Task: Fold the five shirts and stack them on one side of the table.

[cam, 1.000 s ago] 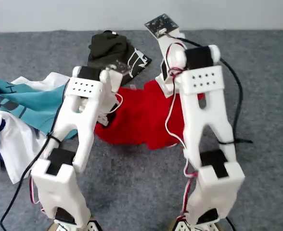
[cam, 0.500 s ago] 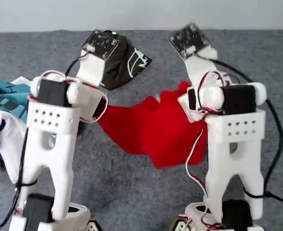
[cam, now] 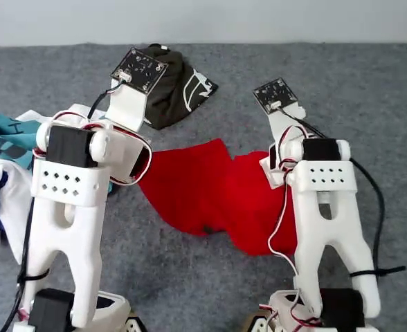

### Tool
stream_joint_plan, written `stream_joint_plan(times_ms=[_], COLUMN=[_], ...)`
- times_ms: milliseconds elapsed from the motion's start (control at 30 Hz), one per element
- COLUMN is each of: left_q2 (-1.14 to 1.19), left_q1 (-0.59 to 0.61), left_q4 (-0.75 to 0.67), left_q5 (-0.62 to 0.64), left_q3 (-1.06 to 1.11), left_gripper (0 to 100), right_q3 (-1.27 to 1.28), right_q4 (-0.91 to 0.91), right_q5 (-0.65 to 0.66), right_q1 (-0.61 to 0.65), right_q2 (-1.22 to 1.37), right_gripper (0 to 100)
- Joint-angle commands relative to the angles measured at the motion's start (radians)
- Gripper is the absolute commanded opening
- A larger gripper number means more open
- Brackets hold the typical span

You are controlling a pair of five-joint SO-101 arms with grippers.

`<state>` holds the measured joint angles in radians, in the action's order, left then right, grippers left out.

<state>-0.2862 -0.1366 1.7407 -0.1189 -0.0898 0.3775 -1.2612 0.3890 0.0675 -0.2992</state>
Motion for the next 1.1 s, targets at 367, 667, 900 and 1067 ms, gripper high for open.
stream_joint_plan(times_ms=[367,667,900,1067], left_q2=[-0.037,-0.037,-0.037,-0.037], left_q1=[-0.002,-0.003,-0.003,-0.003], left_q4=[0.012,0.011,0.011,0.011], left_q5=[0.009,0.009,0.009,0.009], left_q3=[-0.004,-0.004,-0.004,-0.004], left_gripper=[1,1,1,1], right_q3=[-0.166,0.063,0.101,0.103], right_q4=[-0.217,0.036,0.124,0.127], right_q5=[-0.029,-0.092,-0.118,-0.114], right_q1=[-0.176,-0.048,0.067,0.067], right_q2=[-0.104,-0.102,-0.099,-0.013], right_gripper=[29.6,29.6,29.6,29.5])
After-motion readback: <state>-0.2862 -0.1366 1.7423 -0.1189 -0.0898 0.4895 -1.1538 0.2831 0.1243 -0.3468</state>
